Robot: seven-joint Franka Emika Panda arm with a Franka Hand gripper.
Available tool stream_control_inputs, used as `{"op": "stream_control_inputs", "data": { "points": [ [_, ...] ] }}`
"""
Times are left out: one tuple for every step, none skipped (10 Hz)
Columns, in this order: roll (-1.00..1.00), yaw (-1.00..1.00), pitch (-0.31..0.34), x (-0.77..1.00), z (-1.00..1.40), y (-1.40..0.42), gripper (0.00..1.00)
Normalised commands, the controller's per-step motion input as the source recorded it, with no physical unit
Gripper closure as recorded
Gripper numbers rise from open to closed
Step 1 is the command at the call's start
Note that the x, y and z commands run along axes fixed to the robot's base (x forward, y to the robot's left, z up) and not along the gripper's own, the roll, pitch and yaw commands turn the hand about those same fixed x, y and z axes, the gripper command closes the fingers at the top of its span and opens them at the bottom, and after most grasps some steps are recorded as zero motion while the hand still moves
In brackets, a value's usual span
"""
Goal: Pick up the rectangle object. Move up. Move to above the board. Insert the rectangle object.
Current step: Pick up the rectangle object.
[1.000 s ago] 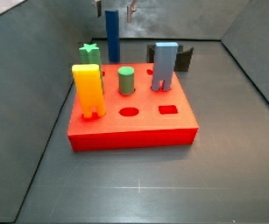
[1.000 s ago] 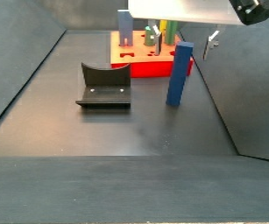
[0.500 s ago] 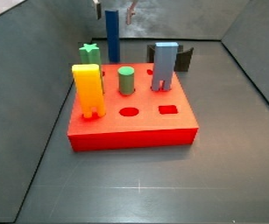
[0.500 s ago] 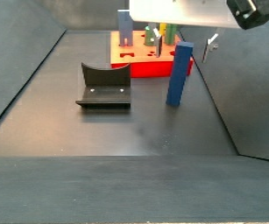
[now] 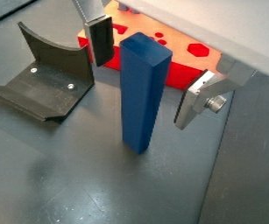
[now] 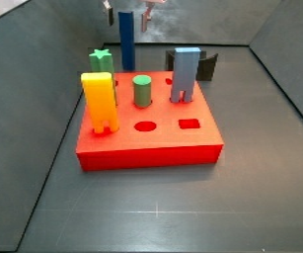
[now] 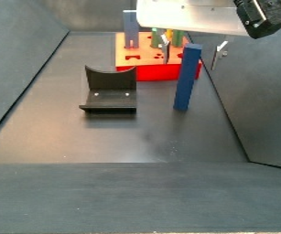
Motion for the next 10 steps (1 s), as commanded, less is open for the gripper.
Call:
{"op": "stream_control_inputs", "data": {
  "points": [
    [0.00,0.00,0.000,0.00,0.00,0.00,1.00],
    [0.00,0.00,0.000,0.00,0.00,0.00,1.00],
    [0.00,0.00,0.000,0.00,0.00,0.00,1.00],
    [0.00,0.00,0.000,0.00,0.00,0.00,1.00],
    [0.00,0.00,0.000,0.00,0.00,0.00,1.00],
    [0.00,0.00,0.000,0.00,0.00,0.00,1.00],
    [0.00,0.00,0.000,0.00,0.00,0.00,1.00],
    [0.00,0.00,0.000,0.00,0.00,0.00,1.00],
    [0.00,0.00,0.000,0.00,0.00,0.00,1.00],
    [0.00,0.00,0.000,0.00,0.00,0.00,1.00]
  ]
}}
